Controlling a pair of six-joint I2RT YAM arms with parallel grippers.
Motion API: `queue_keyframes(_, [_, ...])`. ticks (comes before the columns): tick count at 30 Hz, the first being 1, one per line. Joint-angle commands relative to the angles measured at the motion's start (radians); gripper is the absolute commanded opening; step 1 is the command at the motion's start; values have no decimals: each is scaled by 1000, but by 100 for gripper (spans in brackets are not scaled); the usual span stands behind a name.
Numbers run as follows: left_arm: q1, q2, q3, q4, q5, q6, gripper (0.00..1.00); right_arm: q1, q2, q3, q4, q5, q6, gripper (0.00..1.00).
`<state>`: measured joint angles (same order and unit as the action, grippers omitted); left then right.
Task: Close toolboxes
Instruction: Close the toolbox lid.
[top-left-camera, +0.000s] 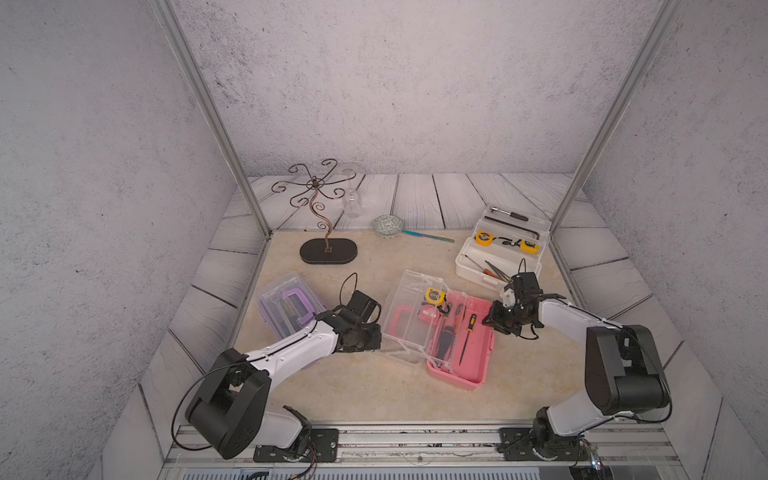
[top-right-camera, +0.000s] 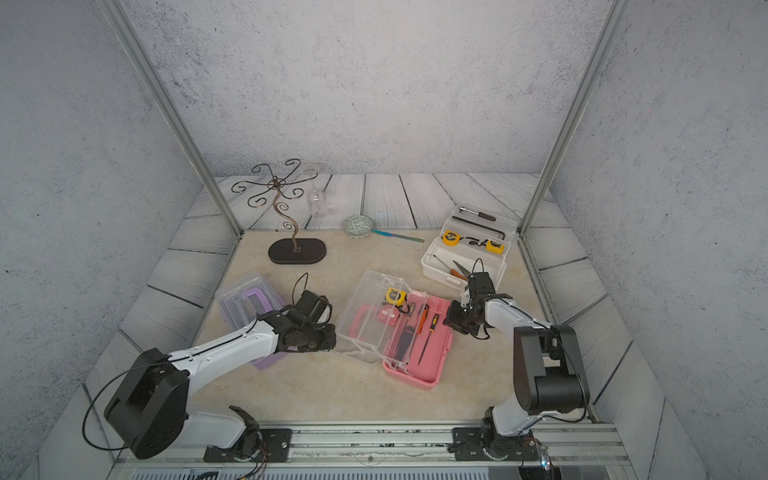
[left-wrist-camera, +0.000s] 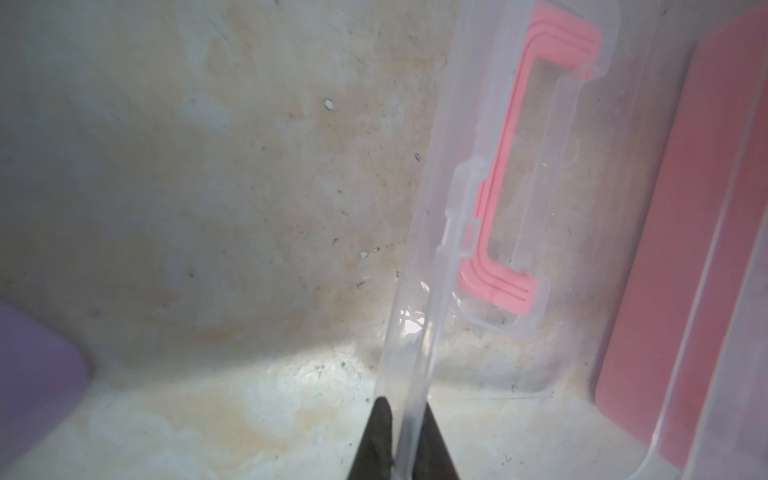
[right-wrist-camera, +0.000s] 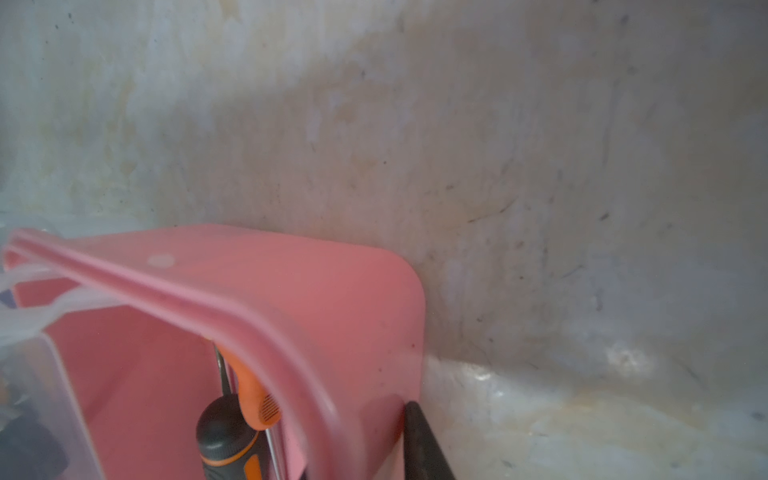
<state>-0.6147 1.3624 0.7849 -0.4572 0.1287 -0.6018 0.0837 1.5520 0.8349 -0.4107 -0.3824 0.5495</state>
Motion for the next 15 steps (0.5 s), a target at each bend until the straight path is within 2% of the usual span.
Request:
queue_keyframes(1, [1,-60,63,-107,-172,33,0,19,-23,-9,20,-13,50,17])
queue_keyframes(5, [-12,-85,123,-165,-267,68,0,69,-1,14,36,-19,78,0])
queue_keyframes(11, [-34,-118,177,-188,-387,115,0,139,25,47,66,-16,128,0])
queue_keyframes(15, [-41,-82,217,-235,-433,134,0,177,40,91,46,-9,142,0])
